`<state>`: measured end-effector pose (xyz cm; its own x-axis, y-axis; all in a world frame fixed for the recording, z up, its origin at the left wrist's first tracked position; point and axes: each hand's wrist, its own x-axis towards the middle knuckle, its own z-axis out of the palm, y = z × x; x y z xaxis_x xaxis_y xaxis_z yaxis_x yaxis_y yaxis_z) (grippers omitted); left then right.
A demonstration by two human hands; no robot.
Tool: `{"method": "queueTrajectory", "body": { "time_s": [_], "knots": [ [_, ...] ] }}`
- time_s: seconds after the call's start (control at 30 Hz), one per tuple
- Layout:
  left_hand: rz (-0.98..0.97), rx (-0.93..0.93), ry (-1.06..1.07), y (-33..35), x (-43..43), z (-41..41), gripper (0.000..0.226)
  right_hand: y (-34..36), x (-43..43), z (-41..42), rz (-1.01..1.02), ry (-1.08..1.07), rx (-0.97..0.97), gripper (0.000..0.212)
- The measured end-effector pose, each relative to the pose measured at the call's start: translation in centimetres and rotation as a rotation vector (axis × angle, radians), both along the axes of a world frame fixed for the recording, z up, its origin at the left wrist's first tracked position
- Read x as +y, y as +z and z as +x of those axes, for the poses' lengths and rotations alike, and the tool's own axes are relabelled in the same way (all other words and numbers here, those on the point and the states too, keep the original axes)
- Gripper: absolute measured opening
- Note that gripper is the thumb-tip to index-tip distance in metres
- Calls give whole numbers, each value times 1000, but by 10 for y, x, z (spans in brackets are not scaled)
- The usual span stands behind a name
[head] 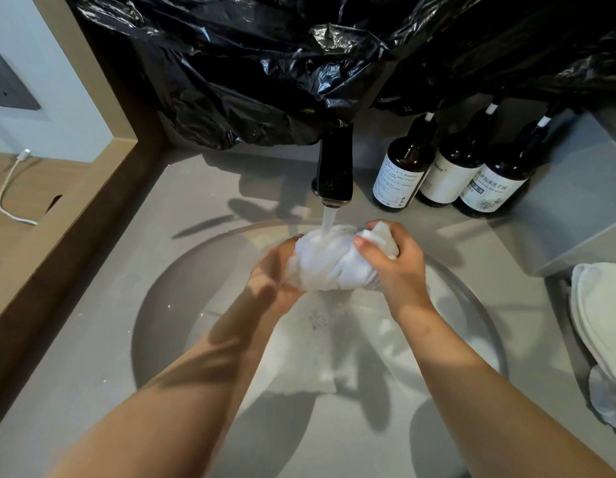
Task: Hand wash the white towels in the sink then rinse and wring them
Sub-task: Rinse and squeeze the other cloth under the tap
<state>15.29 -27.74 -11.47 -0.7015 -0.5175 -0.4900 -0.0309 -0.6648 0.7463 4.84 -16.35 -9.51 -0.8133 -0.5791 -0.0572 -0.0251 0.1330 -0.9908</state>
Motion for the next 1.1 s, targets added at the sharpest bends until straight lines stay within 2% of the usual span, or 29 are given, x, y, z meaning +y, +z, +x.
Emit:
{"method": "queueTrajectory", "body": {
  "time_s": [0.1,0.13,0.2,0.3,0.37,0.4,0.5,0.53,0.67,0.7,0.8,0.83,0.97,1.1],
  "knots": [
    [115,240,37,-20,4,0,79,5,3,-4,-21,45,-9,38],
    [163,249,37,-20,13,0,81,6,4,-5,-33,49,-2,35],
    [237,243,124,-23,25,-1,62,8,5,-6,-39,31,40,28],
    [89,219,195,-7,33,1,46,10,8,-3,-45,-6,62,30],
    [26,132,124,-6,28,1,32,8,10,-3,-92,-44,11,25],
    [8,165,83,-3,27,-2,24,6,10,-3,-108,-69,-26,23],
    [-45,136,144,6,19,-4,12,-2,8,4,-148,-104,-144,22],
    [-80,94,190,10,18,-3,12,-4,6,7,-160,-103,-182,22],
    [-149,53,330,10,10,3,38,-9,-2,15,-180,-130,-419,17],
    [-167,65,363,9,9,5,38,-10,-6,17,-171,-136,-479,26],
    [-198,94,450,14,6,9,28,-15,-18,24,-137,-105,-619,91],
    [-226,89,470,18,4,10,27,-15,-22,26,-129,-86,-652,95],
    [-532,15,451,27,-4,17,26,-15,-41,25,-112,-34,-883,47],
    [-816,-19,323,43,-10,22,28,-8,-55,31,-118,22,-1091,35]
  ]
}}
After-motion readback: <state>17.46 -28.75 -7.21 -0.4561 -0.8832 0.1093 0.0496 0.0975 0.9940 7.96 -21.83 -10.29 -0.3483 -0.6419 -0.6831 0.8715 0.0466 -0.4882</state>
